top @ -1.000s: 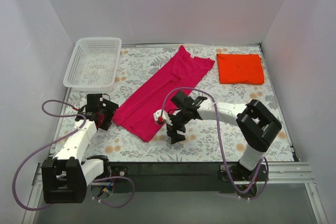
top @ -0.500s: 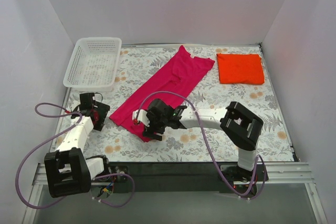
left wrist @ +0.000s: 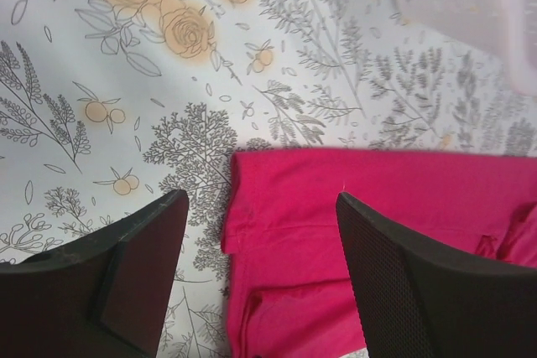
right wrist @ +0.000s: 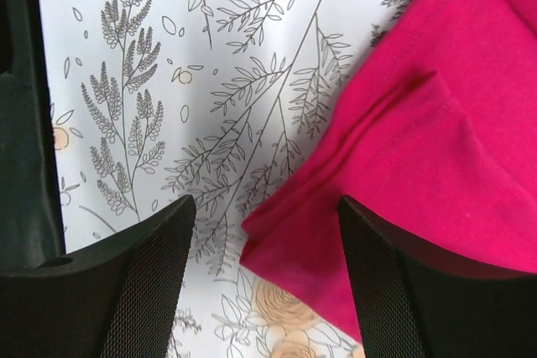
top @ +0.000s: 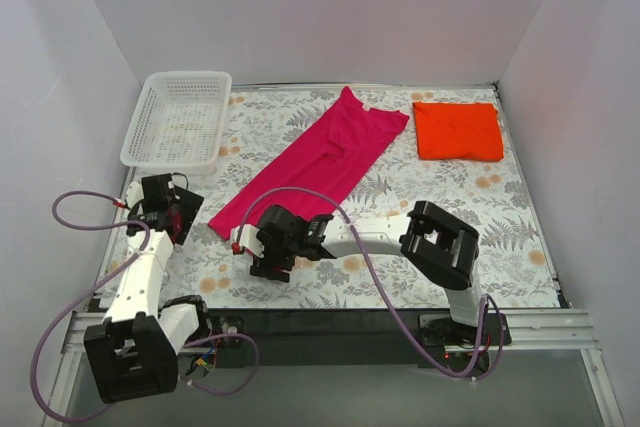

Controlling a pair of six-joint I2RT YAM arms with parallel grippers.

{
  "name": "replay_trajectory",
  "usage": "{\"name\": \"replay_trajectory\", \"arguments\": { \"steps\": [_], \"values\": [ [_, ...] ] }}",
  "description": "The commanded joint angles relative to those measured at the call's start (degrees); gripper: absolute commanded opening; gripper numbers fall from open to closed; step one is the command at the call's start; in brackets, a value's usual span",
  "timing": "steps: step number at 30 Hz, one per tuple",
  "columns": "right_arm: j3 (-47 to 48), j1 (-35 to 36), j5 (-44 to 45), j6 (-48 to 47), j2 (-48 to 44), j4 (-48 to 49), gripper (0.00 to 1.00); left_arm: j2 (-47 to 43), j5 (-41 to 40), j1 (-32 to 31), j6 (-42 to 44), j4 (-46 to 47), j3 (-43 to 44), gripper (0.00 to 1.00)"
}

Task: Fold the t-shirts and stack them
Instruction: Fold the tshirt

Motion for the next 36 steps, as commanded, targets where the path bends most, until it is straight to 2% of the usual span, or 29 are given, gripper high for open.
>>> {"name": "replay_trajectory", "arguments": {
  "steps": [1, 8, 11, 12, 14, 16, 22, 25, 28, 36],
  "values": [
    [3.3, 0.8, 1.3, 1.7, 2.5, -1.5, 0.63, -4.5, -2.9, 0.4, 2.4, -3.1, 3.2, 0.66],
    [2.8, 1.0, 4.2, 1.0, 3.5, -2.3, 0.53, -7.0, -2.8, 0.4, 3.1, -5.0, 2.8, 0.66],
    [2.2, 1.0, 4.8, -0.2, 3.5, -3.5, 0.44, -7.3, -2.4, 0.4, 3.4, -5.0, 3.2, 0.66],
    [1.8, 1.0, 4.6, -0.8, 3.5, -4.4, 0.36, -7.3, -2.1, 0.4, 3.6, -5.0, 3.4, 0.66],
    [0.7, 1.0, 4.7, -3.3, 2.5, -6.6, 0.27, -7.3, -1.7, 0.4, 4.0, -5.2, 3.6, 0.66],
    [-2.8, 1.0, 4.8, -5.5, 1.0, -7.2, 0.19, -7.6, -0.9, 0.4, 4.1, -5.2, 3.9, 0.66],
    [-14.9, 1.0, 0.0, -14.8, -8.9, -10.5, 0.1, -7.4, 2.3, 0.4, 5.2, -4.1, 3.5, 0.66],
    [-21.3, 1.0, -1.9, -19.2, -16.6, -13.5, 0.07, -6.9, 7.2, 0.4, 6.9, -2.4, 2.8, 0.63],
    [-25.5, 0.9, -3.2, -24.2, -22.5, -17.4, 0.06, -6.0, 15.7, 0.4, 9.6, 0.5, 1.9, 0.58],
    [-34.2, 0.9, -7.2, -30.2, -30.6, -24.4, 0.07, -2.5, 38.8, 0.1, 14.9, 8.7, -1.8, 0.55]
  ]
}}
